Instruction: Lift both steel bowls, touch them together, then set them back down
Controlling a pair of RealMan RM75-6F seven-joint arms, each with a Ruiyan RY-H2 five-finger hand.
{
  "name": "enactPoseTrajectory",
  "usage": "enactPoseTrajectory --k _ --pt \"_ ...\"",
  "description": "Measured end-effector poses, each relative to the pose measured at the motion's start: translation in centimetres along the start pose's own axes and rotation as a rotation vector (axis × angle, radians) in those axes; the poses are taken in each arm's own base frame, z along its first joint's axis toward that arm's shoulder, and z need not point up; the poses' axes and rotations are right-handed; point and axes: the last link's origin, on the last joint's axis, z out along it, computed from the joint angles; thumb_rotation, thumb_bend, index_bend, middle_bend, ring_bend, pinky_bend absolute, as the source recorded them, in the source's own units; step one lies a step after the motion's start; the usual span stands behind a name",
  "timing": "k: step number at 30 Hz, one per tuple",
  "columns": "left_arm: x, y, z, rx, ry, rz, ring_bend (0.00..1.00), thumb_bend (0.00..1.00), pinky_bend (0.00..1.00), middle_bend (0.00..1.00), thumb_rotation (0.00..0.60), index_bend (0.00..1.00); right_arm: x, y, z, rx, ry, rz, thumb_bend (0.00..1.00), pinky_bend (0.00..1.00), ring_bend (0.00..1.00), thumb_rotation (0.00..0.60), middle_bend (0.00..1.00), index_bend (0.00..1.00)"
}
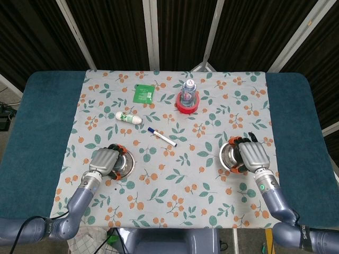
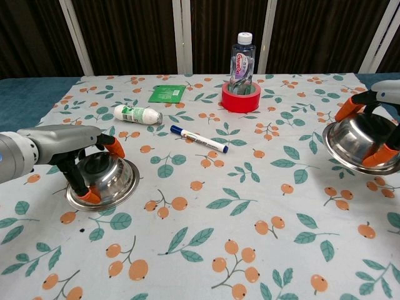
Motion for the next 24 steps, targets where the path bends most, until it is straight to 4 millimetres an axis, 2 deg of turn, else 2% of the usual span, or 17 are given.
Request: enactPoseTrajectory --k 7,15,24 --pt "0.1 -0.2 0.1 0.028 -0.001 0.011 0.23 0.05 0.39 0.25 0.6 0.33 0.2 0.4 -0.1 -0.007 0.006 0.008 0.02 0.01 0.4 0.6 0.26 0.35" --pt "1.7 -1.4 -0.5 0.041 0.065 -0.045 0.23 0.05 0.39 0.26 0.6 0.34 1.5 0.8 -0.4 -0.006 0.033 0.091 0.02 0.01 0.4 0.6 0.26 0.36" --pt "3.4 -2.9 -1.3 -0.022 0.167 -0.318 0.23 0.05 0.39 0.25 0.6 0.35 4.2 1.0 -1.2 0.07 0.093 0.282 0.02 0.01 0.4 0.6 0.26 0.38"
